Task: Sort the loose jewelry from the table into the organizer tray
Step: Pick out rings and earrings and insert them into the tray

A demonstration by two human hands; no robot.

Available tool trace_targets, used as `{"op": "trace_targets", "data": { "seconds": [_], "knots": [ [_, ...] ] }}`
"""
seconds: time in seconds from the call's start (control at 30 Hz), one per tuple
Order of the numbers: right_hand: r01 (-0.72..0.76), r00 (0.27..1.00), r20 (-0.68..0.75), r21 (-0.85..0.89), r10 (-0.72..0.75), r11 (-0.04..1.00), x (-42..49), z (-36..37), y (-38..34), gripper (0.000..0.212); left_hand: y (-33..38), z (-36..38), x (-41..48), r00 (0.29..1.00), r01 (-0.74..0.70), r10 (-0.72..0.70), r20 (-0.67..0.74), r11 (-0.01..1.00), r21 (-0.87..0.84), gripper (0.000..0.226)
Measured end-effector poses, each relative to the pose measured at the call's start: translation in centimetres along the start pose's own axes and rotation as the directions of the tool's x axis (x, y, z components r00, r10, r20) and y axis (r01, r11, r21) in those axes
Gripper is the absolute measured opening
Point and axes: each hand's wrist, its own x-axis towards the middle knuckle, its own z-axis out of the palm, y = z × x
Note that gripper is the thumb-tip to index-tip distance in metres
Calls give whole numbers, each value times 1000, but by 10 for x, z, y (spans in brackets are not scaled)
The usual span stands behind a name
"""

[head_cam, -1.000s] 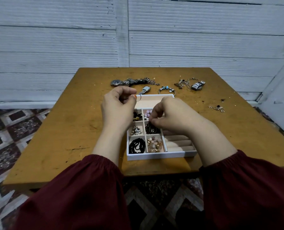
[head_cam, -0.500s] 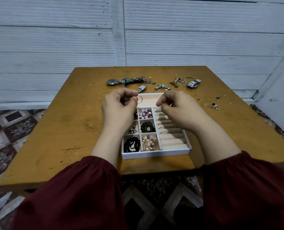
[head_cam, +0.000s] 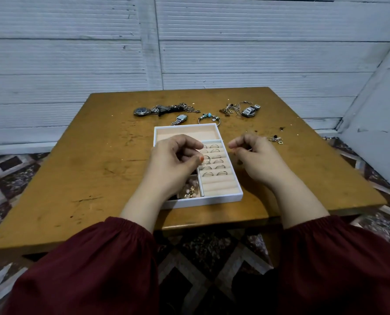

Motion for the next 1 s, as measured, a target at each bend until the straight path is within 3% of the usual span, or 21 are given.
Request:
{"op": "trace_targets", "data": {
  "seconds": [0.1,0.33,1.0],
  "knots": [
    [-31,1000,7,81,30,996,-2,1,3,25,-2,4,-5,997,-18,15,70,999,47,25],
    [1,1000,26,64,-3,998,-6,3,9,21,-1,2,-14,985,-146,106,137,933,327,16],
    [30,999,35,31,-31,999,-4,3,12,24,7,4,-16,949,-308,198,246,753,581,10]
  ]
}}
